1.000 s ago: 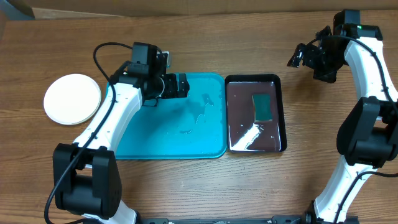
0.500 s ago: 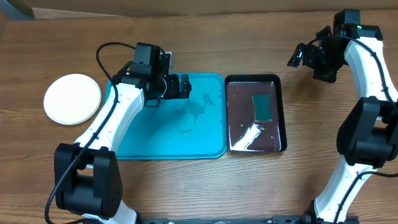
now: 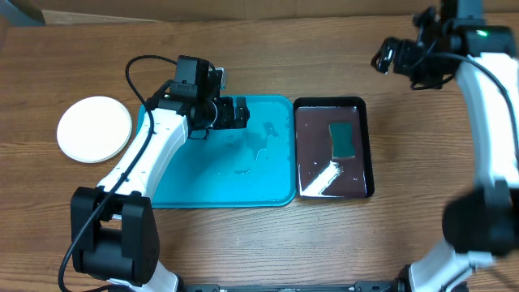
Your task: Clean dirty plates on tray and stack at the side
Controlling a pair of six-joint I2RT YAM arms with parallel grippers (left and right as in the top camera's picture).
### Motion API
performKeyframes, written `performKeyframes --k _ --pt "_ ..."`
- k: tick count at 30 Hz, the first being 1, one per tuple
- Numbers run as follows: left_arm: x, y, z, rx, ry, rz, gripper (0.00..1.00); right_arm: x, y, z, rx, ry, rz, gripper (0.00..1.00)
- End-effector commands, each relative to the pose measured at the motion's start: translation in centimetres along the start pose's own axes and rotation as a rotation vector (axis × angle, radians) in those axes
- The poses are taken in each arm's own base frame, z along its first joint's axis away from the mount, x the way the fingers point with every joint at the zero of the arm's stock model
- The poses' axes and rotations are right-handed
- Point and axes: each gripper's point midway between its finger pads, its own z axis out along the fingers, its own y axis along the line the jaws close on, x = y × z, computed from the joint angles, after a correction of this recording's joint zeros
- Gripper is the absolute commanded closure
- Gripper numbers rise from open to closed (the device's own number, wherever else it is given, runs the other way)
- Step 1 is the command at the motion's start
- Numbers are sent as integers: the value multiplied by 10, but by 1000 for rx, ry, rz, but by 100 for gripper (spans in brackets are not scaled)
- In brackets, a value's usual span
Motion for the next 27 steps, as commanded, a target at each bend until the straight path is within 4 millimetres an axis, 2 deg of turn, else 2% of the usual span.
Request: performKeyframes --k 1,5,8,12,16,22,27 --pt "-7 -3 -10 -2 -31 35 0 -9 34 -84 -42 -195 -70 0" --pt "-7 -3 -10 -2 -31 34 0 0 57 -155 -73 -350 -123 0" --pt "-7 -3 -10 -3 -31 34 0 11 69 -199 -92 -450 -156 0" --pt "-7 -3 -10 -2 -31 35 0 35 92 -246 -130 -552 -219 0" --pt "-7 -3 -10 -2 -31 34 0 57 104 -293 -97 -693 -305 0" --pt "-7 -3 -10 -2 -31 35 0 91 109 -353 -130 -910 -357 0" --pt "-7 -3 -10 -2 -32 34 0 129 101 -371 -137 -1072 -462 0"
